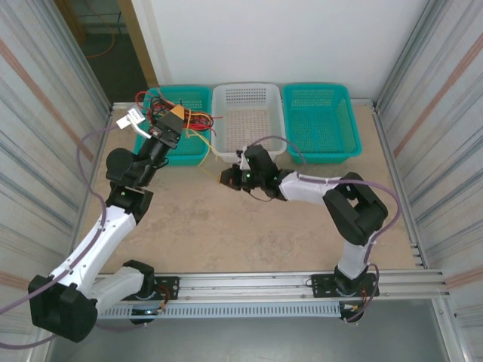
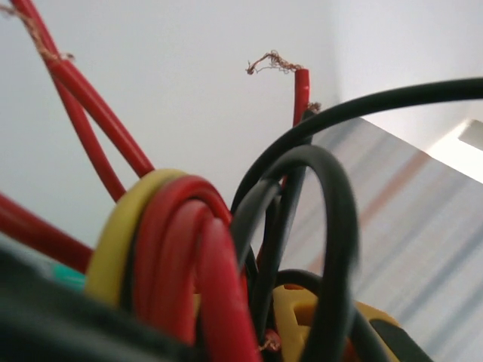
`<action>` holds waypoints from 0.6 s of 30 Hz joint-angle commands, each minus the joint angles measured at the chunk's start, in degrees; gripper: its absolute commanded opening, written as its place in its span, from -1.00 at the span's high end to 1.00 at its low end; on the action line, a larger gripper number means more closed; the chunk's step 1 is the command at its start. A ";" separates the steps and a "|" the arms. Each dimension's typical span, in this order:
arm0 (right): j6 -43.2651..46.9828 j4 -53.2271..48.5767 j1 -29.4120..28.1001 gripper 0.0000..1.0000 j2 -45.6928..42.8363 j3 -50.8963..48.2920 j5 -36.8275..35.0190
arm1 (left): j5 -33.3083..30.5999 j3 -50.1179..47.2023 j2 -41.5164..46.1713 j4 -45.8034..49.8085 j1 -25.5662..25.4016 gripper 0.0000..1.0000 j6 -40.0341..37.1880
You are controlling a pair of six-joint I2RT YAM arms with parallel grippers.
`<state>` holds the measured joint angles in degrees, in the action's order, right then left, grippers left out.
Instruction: Untangle the cables
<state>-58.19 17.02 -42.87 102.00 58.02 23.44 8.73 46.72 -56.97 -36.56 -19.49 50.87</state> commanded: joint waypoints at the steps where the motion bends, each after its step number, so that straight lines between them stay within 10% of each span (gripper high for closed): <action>1: -0.56 0.53 -0.13 1.00 -9.39 -6.19 -4.79 | -8.06 2.06 3.89 -0.47 1.17 1.00 -6.48; 18: 8.16 -26.15 30.10 1.00 -45.06 -9.56 -3.16 | -7.06 -4.93 7.06 4.95 10.71 1.00 -3.11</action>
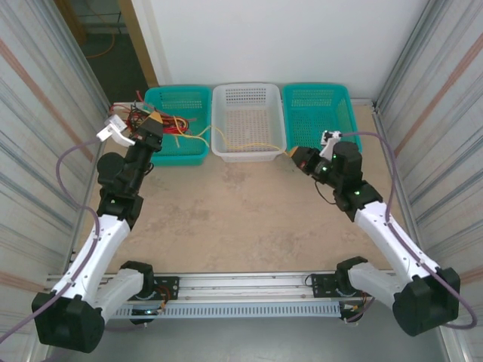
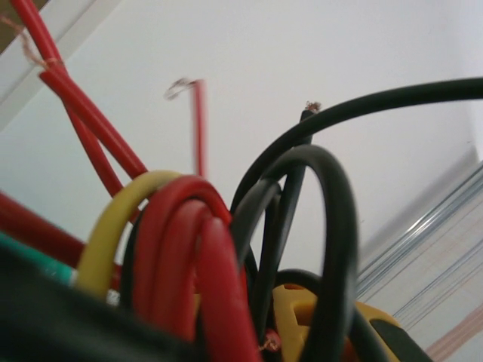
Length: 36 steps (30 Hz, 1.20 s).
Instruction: Untangle the cables
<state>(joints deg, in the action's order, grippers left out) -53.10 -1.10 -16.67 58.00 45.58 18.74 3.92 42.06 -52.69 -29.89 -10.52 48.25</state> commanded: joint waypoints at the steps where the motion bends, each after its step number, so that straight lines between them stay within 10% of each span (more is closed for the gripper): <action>1: 3.16 -8.49 5.73 1.00 -2.74 3.48 2.19 | -2.19 -0.79 3.20 -1.42 2.18 1.00 -0.45; 14: 6.67 -18.07 26.07 1.00 -5.22 14.38 8.38 | 5.84 -7.54 4.75 1.31 7.16 1.00 6.31; 31: 7.75 -21.35 25.29 1.00 -3.17 17.97 7.45 | -3.92 -11.94 -10.76 -0.77 -26.59 1.00 2.63; 36: 8.03 -21.44 24.71 1.00 -3.50 17.87 6.98 | -3.60 -8.50 -15.86 6.51 -29.80 -0.13 3.56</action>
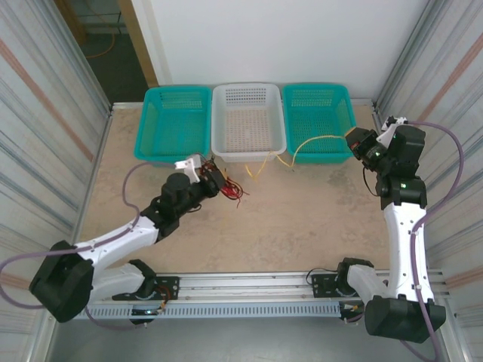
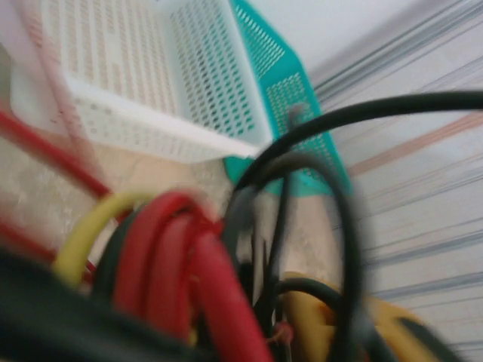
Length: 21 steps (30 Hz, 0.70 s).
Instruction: Untangle the cables
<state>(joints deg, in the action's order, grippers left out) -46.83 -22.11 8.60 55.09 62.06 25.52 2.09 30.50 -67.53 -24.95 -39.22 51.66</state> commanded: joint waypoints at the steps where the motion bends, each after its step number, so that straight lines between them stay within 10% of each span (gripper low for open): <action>1: 1.94 -0.39 -0.73 1.00 -0.60 1.42 -0.08 | -2.07 3.16 -1.58 2.52 -1.71 -0.44 0.11; 6: 2.91 -0.56 -2.27 1.00 0.15 2.49 -1.00 | -2.67 3.25 -2.68 6.68 -2.97 -0.97 -1.30; 16: 6.85 -3.02 -8.87 1.00 2.37 7.13 -5.87 | -9.35 10.35 11.02 29.57 -2.97 -0.96 -14.26; 21: 8.90 -3.78 -13.17 1.00 4.16 8.71 -7.99 | -7.34 16.77 21.51 42.62 1.27 -0.56 -21.65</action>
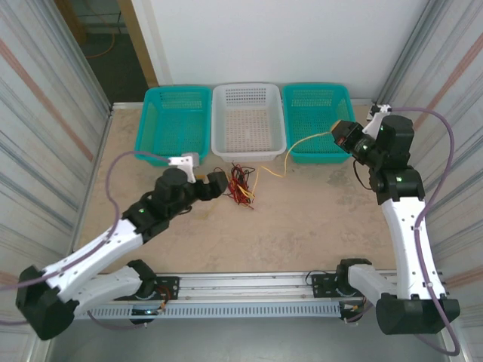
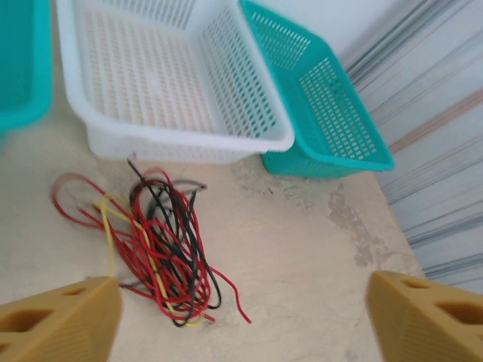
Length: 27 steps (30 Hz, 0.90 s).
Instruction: Untangle the cables
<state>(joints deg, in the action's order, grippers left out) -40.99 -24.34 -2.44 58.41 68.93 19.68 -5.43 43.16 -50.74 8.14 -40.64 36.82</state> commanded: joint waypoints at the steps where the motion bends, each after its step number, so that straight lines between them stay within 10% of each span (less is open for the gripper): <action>1: 3.73 -1.70 -3.58 1.00 1.37 2.30 -2.99 | 4.74 5.67 6.00 10.03 4.99 -0.51 -7.80; 6: 6.15 -2.18 -10.52 1.00 4.42 4.81 -6.36 | 35.34 13.08 3.48 8.62 14.49 -0.45 -11.15; 10: 7.37 -2.49 -14.50 1.00 6.13 6.51 -8.15 | 48.19 16.86 -1.78 6.69 14.16 -0.46 -11.48; 27: 9.18 -2.50 -21.45 1.00 12.42 11.54 -8.52 | 48.81 22.32 -12.78 12.95 2.77 -0.23 -29.75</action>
<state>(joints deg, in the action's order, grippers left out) -33.76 -26.68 -23.24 70.61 78.24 11.70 43.00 63.37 -63.86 18.98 -37.69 12.64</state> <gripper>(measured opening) 0.062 0.625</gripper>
